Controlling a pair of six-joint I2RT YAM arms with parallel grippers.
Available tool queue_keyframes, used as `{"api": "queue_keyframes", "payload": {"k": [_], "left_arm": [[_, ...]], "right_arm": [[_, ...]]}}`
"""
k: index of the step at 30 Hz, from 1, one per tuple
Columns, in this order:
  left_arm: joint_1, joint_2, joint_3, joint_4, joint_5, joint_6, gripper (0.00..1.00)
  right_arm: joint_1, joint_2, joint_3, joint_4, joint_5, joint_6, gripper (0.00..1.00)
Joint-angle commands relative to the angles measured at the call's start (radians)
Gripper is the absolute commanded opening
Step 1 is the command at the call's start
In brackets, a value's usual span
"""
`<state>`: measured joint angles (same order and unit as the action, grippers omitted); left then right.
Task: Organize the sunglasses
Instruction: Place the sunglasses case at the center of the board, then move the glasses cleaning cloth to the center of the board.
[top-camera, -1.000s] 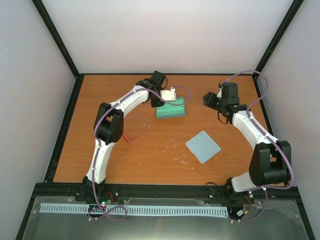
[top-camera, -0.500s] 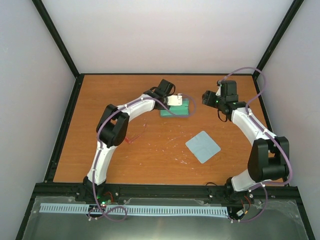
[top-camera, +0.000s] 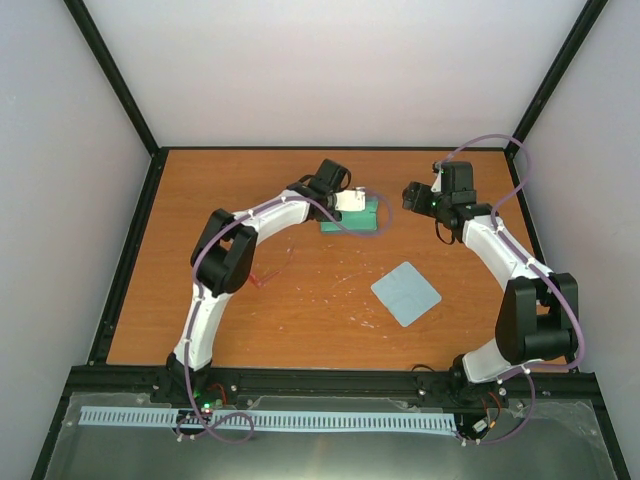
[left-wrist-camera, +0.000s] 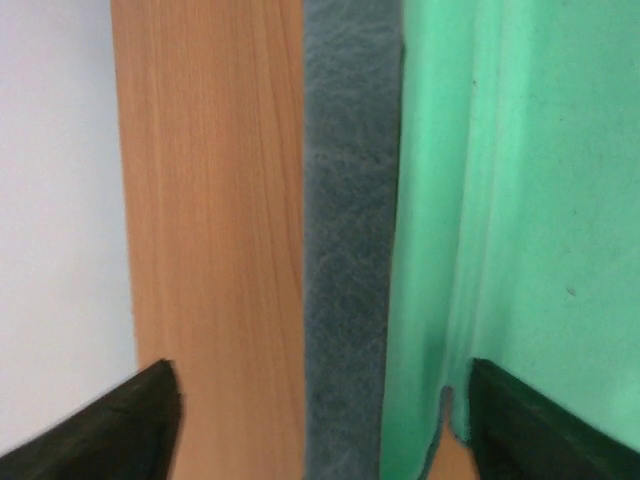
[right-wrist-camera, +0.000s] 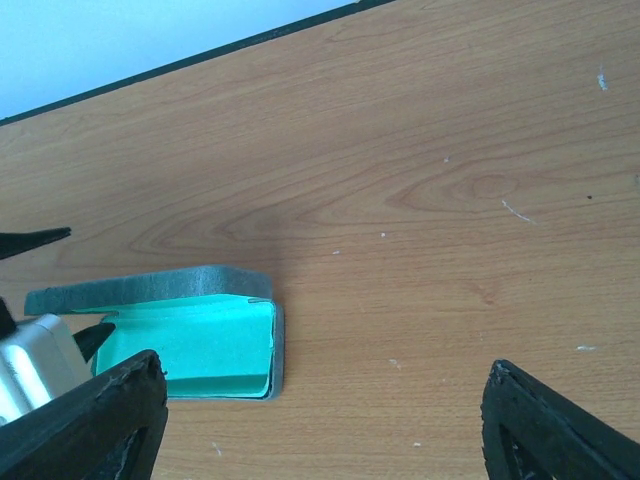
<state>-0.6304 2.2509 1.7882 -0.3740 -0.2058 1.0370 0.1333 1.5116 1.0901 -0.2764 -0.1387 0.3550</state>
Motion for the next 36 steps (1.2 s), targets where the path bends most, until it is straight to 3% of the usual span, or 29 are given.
{"api": "queue_keyframes", "payload": {"k": [1, 2, 4, 7, 12, 14, 21, 26, 36], "left_arm": [[-0.018, -0.1, -0.023, 0.034, -0.002, -0.037, 0.83], [-0.019, -0.113, -0.032, 0.045, 0.0, -0.05, 0.89], [-0.022, -0.141, -0.034, 0.055, -0.002, -0.089, 0.91], [-0.024, -0.176, -0.015, 0.04, -0.003, -0.177, 0.94], [-0.024, -0.234, 0.049, -0.051, 0.016, -0.364, 0.93], [-0.024, -0.259, 0.045, -0.067, 0.027, -0.416, 0.94], [0.03, -0.275, 0.033, -0.129, 0.107, -0.529, 0.94], [0.113, -0.273, 0.04, -0.186, 0.206, -0.588, 0.93], [0.16, -0.324, -0.034, -0.153, 0.241, -0.584, 0.93]], "right_arm": [[0.003, -0.012, -0.009, -0.019, 0.025, -0.005, 0.84], [0.003, -0.01, -0.005, -0.033, 0.036, -0.003, 0.84], [0.001, -0.004, 0.005, -0.078, 0.056, -0.004, 0.83], [-0.008, 0.009, 0.012, -0.151, 0.073, -0.024, 0.73], [-0.001, 0.043, 0.049, -0.339, -0.038, -0.118, 0.19], [0.035, 0.049, 0.043, -0.42, -0.062, -0.145, 0.04], [0.265, 0.046, -0.07, -0.572, -0.022, -0.06, 0.03], [0.319, 0.054, -0.14, -0.562, -0.031, -0.002, 0.03], [0.369, 0.204, -0.105, -0.518, 0.003, 0.023, 0.03]]}}
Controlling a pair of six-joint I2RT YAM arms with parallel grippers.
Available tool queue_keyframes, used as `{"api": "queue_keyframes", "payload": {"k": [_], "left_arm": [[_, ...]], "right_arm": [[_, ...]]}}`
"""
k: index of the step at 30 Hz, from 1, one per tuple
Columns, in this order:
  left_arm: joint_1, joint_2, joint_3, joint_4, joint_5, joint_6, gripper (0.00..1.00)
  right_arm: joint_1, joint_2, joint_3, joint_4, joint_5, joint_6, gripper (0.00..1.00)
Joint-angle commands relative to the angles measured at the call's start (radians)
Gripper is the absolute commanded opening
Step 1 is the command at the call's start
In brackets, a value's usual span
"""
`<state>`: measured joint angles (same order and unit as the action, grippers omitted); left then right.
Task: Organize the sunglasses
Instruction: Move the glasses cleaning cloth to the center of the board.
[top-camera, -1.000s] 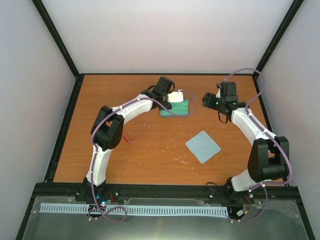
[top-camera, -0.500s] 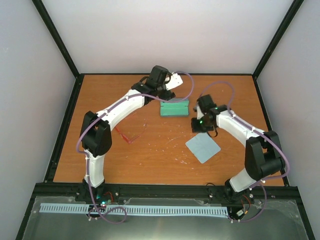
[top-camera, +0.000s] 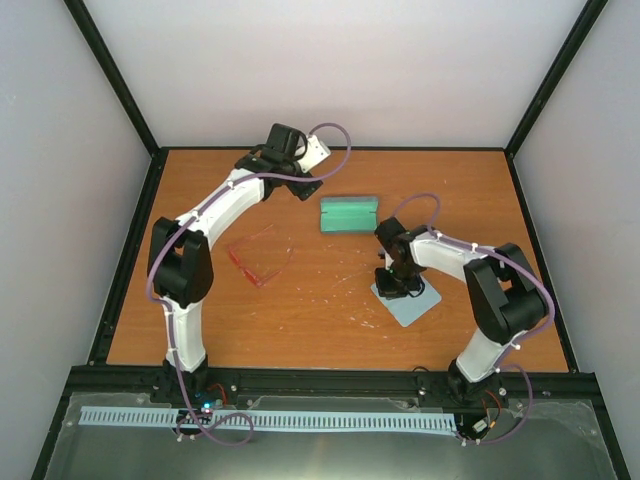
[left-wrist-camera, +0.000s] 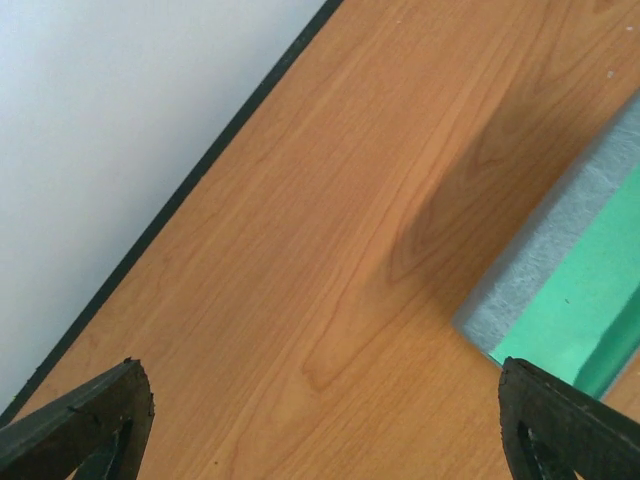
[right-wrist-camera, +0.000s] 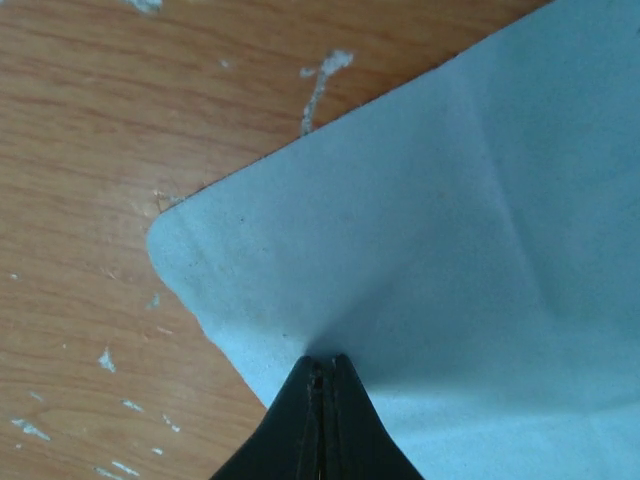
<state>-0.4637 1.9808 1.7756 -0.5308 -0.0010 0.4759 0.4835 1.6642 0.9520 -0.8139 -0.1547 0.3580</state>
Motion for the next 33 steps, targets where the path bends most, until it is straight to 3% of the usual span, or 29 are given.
{"api": "queue_keyframes", "payload": {"k": [1, 14, 25, 30, 33], "left_arm": [[-0.007, -0.06, -0.029, 0.007, 0.038, -0.02, 0.93], [-0.007, -0.089, -0.087, 0.038, 0.067, -0.031, 0.93], [-0.007, -0.096, -0.092, 0.036, 0.157, -0.036, 0.94], [-0.01, -0.113, -0.108, -0.032, 0.332, -0.059, 0.91], [-0.03, -0.121, -0.13, -0.075, 0.397, -0.077, 0.88]], "right_arm": [[0.026, 0.075, 0.043, 0.017, 0.02, 0.016, 0.03], [0.091, 0.248, 0.226, 0.025, -0.052, 0.009, 0.03], [0.092, 0.372, 0.507, -0.049, -0.179, 0.036, 0.04], [0.089, 0.254, 0.52, -0.09, -0.149, 0.035, 0.3], [0.06, 0.148, 0.481, -0.118, -0.088, 0.032, 0.37]]}}
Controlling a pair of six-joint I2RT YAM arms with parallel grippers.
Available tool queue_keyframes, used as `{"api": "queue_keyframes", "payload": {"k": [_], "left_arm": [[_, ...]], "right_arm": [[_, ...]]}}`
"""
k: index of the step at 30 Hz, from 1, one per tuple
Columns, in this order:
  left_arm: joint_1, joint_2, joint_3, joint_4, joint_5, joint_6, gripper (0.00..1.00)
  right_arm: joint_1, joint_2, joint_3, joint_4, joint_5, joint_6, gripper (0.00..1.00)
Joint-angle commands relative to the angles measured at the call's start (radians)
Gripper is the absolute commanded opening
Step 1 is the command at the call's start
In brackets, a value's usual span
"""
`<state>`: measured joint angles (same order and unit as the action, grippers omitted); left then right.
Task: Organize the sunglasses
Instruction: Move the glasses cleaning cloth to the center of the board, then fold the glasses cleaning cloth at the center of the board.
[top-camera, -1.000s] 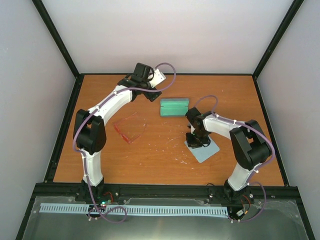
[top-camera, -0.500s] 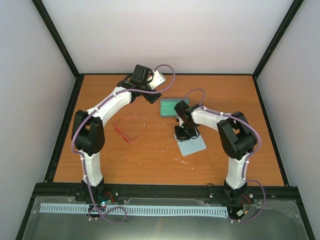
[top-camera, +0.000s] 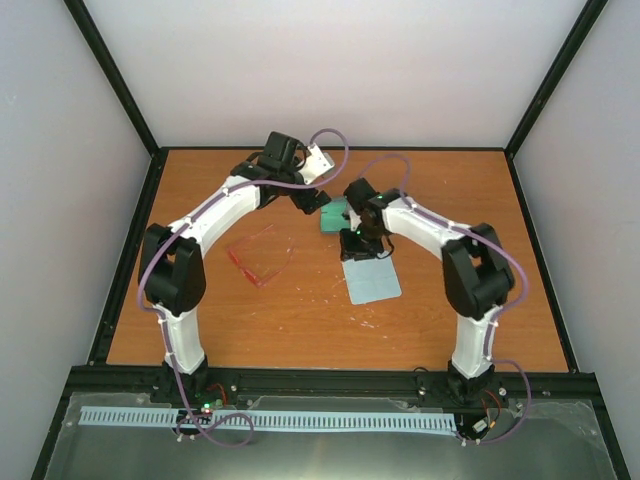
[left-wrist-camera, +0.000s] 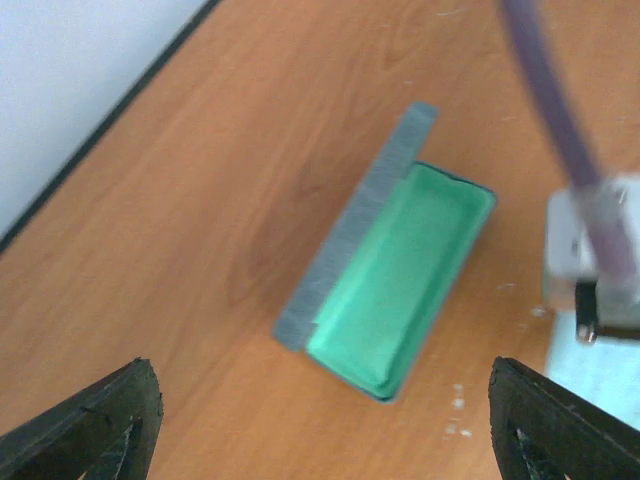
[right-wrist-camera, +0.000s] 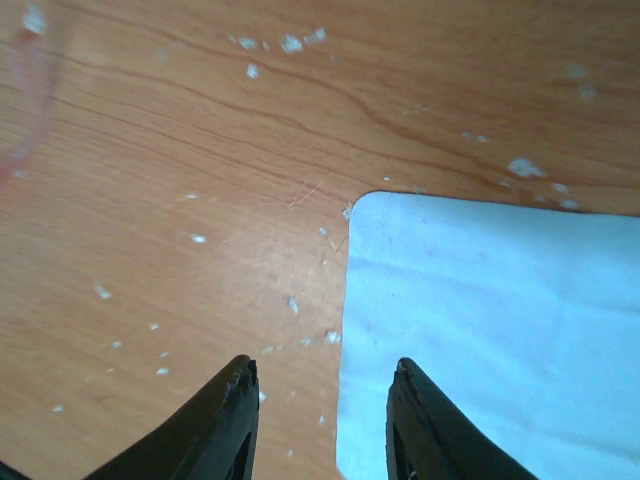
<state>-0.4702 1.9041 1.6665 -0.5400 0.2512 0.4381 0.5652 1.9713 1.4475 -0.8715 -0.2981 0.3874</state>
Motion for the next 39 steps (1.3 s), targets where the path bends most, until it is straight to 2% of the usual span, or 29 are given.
{"api": "queue_keyframes", "payload": {"k": [1, 4, 8, 14, 24, 27, 39], "left_arm": [[-0.033, -0.048, -0.035, -0.072, 0.146, -0.046, 0.88], [-0.048, -0.054, -0.055, -0.091, 0.164, -0.092, 0.87], [-0.048, -0.044, -0.051, -0.1, 0.157, -0.126, 0.87], [-0.04, 0.009, 0.026, -0.131, 0.133, -0.156, 0.87], [-0.023, 0.052, 0.066, -0.138, 0.118, -0.157, 0.88], [-0.021, 0.058, 0.07, -0.135, 0.115, -0.157, 0.88], [-0.01, 0.039, 0.034, -0.124, 0.104, -0.142, 0.88]], "right_arm": [[-0.046, -0.191, -0.049, -0.066, 0.068, 0.0, 0.37], [-0.163, -0.253, -0.124, -0.075, 0.1, -0.052, 0.4], [-0.238, -0.196, -0.129, -0.078, 0.205, -0.176, 0.42], [-0.241, -0.093, -0.086, -0.039, 0.25, -0.261, 0.42], [-0.24, -0.035, -0.081, 0.049, 0.248, -0.242, 0.41], [-0.24, -0.007, -0.075, 0.063, 0.245, -0.241, 0.38], [-0.22, 0.034, -0.075, 0.091, 0.233, -0.242, 0.39]]}}
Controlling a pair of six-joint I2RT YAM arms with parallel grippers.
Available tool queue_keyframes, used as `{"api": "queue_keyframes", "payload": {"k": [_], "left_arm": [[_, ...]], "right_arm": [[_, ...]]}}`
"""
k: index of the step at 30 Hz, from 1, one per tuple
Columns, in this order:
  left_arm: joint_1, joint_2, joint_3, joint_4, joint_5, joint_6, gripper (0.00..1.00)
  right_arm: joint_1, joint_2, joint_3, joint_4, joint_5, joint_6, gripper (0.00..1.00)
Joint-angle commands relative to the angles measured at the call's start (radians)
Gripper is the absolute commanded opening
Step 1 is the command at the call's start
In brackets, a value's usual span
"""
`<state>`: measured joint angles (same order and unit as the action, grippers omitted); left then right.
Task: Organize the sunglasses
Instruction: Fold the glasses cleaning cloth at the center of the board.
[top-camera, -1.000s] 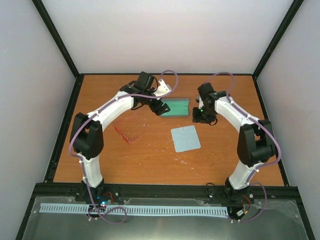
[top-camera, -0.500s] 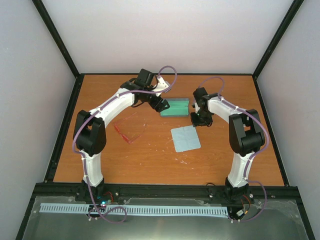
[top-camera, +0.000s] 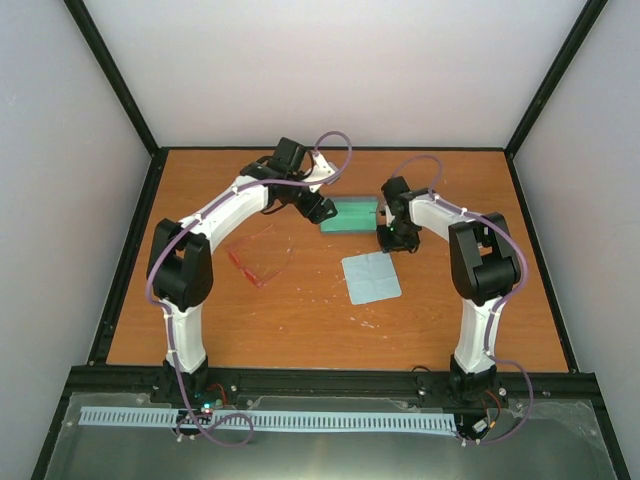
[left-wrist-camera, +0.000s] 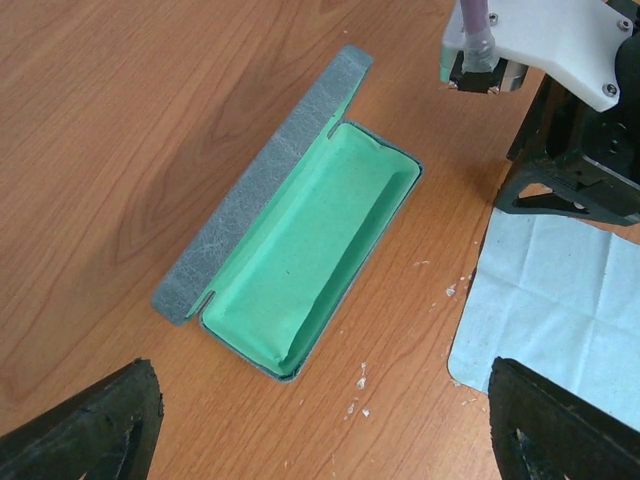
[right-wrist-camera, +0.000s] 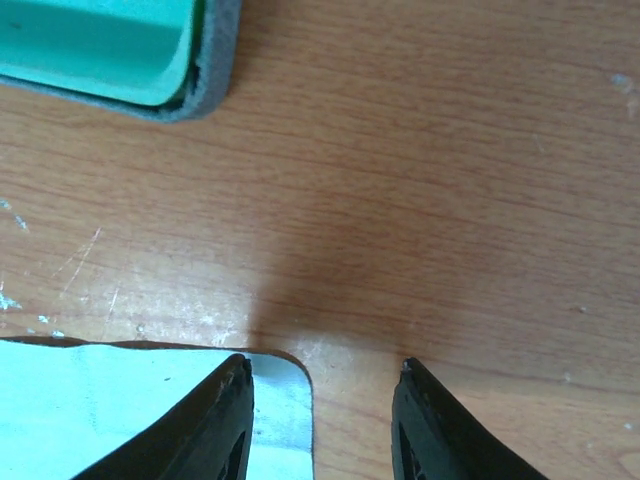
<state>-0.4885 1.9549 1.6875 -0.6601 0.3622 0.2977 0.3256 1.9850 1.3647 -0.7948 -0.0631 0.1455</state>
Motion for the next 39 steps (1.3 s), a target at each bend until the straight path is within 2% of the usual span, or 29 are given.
{"api": "queue_keyframes", "payload": {"k": [1, 5, 9, 12, 15, 21, 26, 27, 30, 35, 39], "left_arm": [[0.008, -0.013, 0.01, -0.003, -0.008, -0.001, 0.88], [0.008, -0.017, -0.002, 0.006, -0.014, 0.003, 0.88], [0.008, -0.025, -0.02, 0.017, -0.019, 0.003, 0.88], [0.008, -0.032, -0.036, 0.025, -0.02, 0.007, 0.88], [0.008, -0.036, -0.053, 0.036, -0.015, 0.017, 0.88], [-0.015, -0.018, -0.058, 0.026, 0.036, 0.049, 0.85], [-0.088, 0.003, -0.072, 0.032, 0.046, 0.106, 0.85], [-0.098, 0.006, -0.08, 0.038, 0.045, 0.11, 0.82], [-0.124, 0.03, -0.087, 0.044, 0.014, 0.119, 0.67], [-0.15, 0.104, -0.036, 0.007, -0.046, 0.101, 0.64], [-0.163, 0.174, 0.029, -0.022, -0.082, 0.079, 0.55]], "right_arm": [[0.026, 0.023, 0.006, 0.013, 0.0, 0.001, 0.38], [0.064, 0.03, -0.003, 0.007, 0.012, 0.006, 0.36], [0.08, 0.036, -0.03, 0.007, 0.021, 0.017, 0.28], [0.081, 0.041, -0.05, 0.007, 0.035, 0.019, 0.18], [0.082, 0.045, -0.061, 0.009, 0.048, 0.022, 0.03], [0.078, 0.021, -0.063, 0.018, 0.129, 0.06, 0.03], [0.048, -0.008, -0.049, 0.045, 0.114, 0.104, 0.03], [0.045, -0.009, -0.044, 0.047, 0.113, 0.11, 0.03], [0.036, -0.002, -0.025, 0.04, 0.113, 0.122, 0.03], [0.033, 0.0, -0.013, 0.042, 0.092, 0.12, 0.03], [0.029, -0.005, -0.014, 0.05, 0.078, 0.112, 0.03]]}}
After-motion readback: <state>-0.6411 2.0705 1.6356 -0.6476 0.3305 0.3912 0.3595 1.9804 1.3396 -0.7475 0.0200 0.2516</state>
